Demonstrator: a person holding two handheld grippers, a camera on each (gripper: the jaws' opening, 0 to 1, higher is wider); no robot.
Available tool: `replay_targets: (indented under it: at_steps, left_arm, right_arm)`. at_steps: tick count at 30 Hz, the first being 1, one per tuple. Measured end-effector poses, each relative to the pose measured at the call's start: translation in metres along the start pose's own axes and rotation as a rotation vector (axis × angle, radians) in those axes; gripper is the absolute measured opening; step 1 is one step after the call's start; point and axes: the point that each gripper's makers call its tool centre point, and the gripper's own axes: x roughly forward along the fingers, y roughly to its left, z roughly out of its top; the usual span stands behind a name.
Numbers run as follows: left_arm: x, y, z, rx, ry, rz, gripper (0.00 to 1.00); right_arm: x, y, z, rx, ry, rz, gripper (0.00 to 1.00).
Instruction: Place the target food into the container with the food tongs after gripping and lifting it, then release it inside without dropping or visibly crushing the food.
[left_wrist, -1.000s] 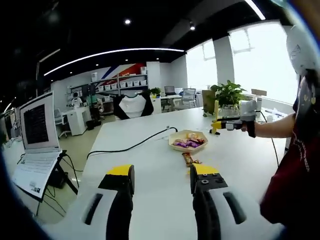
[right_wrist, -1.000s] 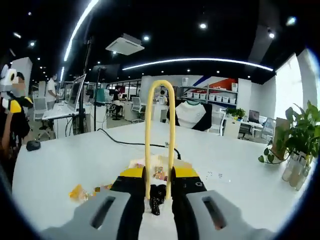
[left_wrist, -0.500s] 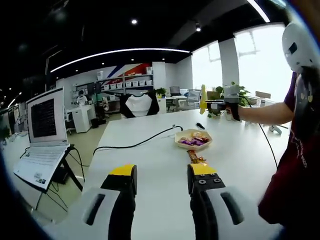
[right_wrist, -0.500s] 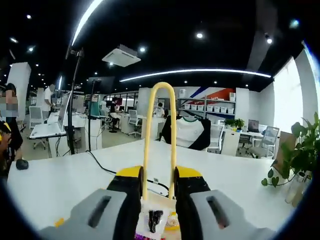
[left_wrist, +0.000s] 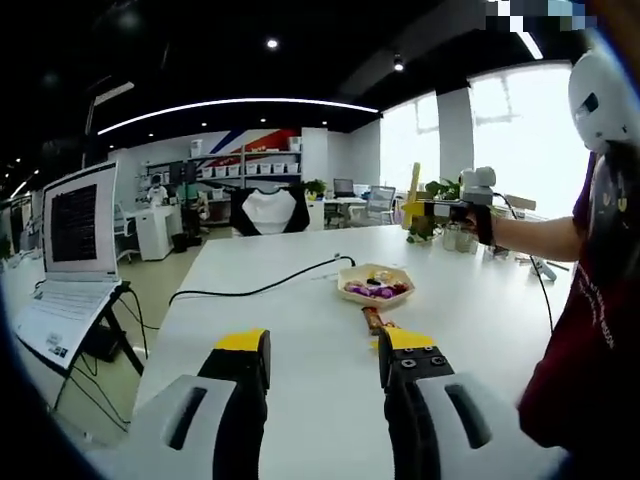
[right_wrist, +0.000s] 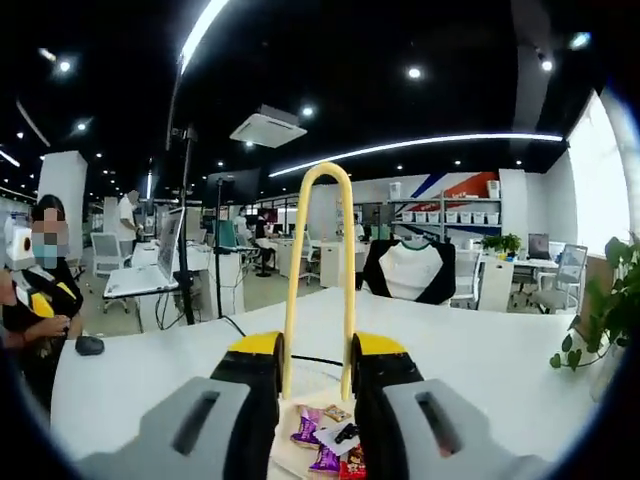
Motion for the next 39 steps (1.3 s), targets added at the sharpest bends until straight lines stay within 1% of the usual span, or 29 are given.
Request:
replay_targets:
  at_steps: [2, 4, 7, 8, 10, 16, 18, 21, 22, 23, 24, 25, 26, 28, 31, 32, 33, 36, 39]
  left_arm:
    - [0.001, -0.001, 0.0, -0.002, -0.003, -0.004, 0.46]
    - [0.002, -0.002, -0.001, -0.004, -0.004, -0.003, 0.46]
    - [0.005, -0.003, -0.001, -0.003, -0.007, -0.001, 0.45]
    - [0.006, -0.004, 0.001, -0.004, -0.02, -0.007, 0.45]
    - [0.007, -0.006, 0.003, -0.014, -0.028, -0.015, 0.45]
    - [0.019, -0.008, 0.007, -0.003, -0.024, -0.024, 0.45]
    - [0.023, -0.01, 0.009, -0.004, -0.029, -0.036, 0.45]
    - [0.028, -0.017, 0.012, -0.002, -0.04, -0.054, 0.45]
    - [0.029, -0.019, 0.012, -0.001, -0.038, -0.06, 0.45]
    - [0.031, -0.022, 0.012, 0.003, -0.034, -0.066, 0.45]
    - [0.032, -0.023, 0.011, 0.005, -0.031, -0.07, 0.45]
    - [0.033, -0.025, 0.011, 0.006, -0.029, -0.076, 0.45]
    - [0.034, -0.027, 0.011, 0.008, -0.027, -0.081, 0.45]
    - [0.036, -0.029, 0.011, 0.011, -0.023, -0.084, 0.45]
    - [0.038, -0.029, 0.013, 0.012, -0.021, -0.084, 0.45]
    - [0.038, -0.029, 0.013, 0.012, -0.021, -0.084, 0.45]
    - [0.039, -0.029, 0.015, 0.013, -0.023, -0.084, 0.45]
    - [0.042, -0.025, 0.018, 0.026, -0.022, -0.074, 0.45]
    - [0.042, -0.019, 0.02, 0.026, -0.024, -0.061, 0.45]
  right_arm:
    - [-0.008, 0.01, 0.001, 0.025, -0.003, 0.024, 0.24]
    - [-0.015, 0.014, 0.001, 0.025, -0.011, 0.023, 0.24]
    - [-0.032, 0.018, 0.003, 0.022, -0.018, 0.015, 0.24]
    - [-0.04, 0.017, 0.005, 0.036, -0.032, 0.001, 0.24]
    - [-0.051, 0.016, 0.009, 0.071, -0.049, -0.012, 0.24]
    - [-0.089, 0.014, 0.013, 0.105, -0.076, -0.044, 0.24]
    - [-0.104, 0.014, 0.01, 0.133, -0.084, -0.049, 0.24]
    - [-0.122, 0.015, 0.002, 0.176, -0.09, -0.043, 0.24]
    - [-0.128, 0.014, -0.001, 0.17, -0.09, -0.05, 0.24]
    - [-0.137, 0.007, -0.003, 0.124, -0.097, -0.095, 0.24]
    - [-0.144, 0.004, -0.004, 0.077, -0.094, -0.116, 0.24]
    - [-0.15, 0.002, -0.006, 0.049, -0.095, -0.131, 0.24]
    - [-0.157, 0.003, -0.009, 0.073, -0.09, -0.121, 0.24]
    - [-0.17, -0.003, -0.015, 0.112, -0.074, -0.136, 0.24]
    - [-0.195, -0.015, -0.023, 0.116, -0.045, -0.18, 0.25]
    - [-0.197, -0.017, -0.024, 0.114, -0.044, -0.188, 0.25]
    - [-0.207, -0.019, -0.024, 0.112, -0.045, -0.195, 0.25]
    - [-0.22, -0.024, -0.025, 0.106, -0.043, -0.22, 0.25]
    - [-0.232, -0.034, -0.031, 0.101, -0.035, -0.239, 0.25]
